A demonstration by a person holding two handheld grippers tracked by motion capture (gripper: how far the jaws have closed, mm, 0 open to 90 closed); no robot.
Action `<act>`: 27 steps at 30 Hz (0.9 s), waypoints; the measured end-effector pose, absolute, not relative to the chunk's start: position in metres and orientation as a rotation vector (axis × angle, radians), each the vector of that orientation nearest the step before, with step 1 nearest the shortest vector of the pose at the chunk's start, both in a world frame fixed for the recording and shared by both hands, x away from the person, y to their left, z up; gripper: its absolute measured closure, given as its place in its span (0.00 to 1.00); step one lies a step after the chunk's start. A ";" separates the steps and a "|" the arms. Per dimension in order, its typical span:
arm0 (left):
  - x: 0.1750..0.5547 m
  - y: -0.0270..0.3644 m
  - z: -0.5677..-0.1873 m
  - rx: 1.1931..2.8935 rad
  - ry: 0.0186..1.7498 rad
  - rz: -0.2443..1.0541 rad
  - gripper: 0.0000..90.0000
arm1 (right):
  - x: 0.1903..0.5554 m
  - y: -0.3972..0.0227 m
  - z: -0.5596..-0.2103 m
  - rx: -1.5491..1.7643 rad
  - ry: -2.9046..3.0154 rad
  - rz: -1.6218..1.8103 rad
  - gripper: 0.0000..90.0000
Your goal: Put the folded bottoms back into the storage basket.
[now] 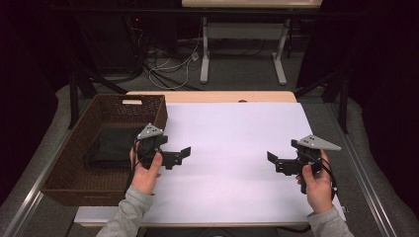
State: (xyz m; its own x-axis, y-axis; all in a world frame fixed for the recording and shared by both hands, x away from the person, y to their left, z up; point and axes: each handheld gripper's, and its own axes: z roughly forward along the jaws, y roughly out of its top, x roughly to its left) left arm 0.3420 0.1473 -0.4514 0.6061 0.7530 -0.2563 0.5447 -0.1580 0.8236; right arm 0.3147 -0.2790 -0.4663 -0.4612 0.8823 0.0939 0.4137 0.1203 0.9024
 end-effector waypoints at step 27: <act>0.345 0.115 -0.515 1.908 0.998 0.176 0.00 | 0.317 -0.255 -0.513 1.244 2.020 1.279 0.00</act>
State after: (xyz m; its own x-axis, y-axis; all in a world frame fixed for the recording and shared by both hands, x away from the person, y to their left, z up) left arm 0.3450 0.1148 -0.5153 0.6575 0.7026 -0.2721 0.5674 -0.2241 0.7924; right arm 0.3173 -0.2552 -0.5126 -0.4967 0.8630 0.0929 0.4533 0.1666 0.8757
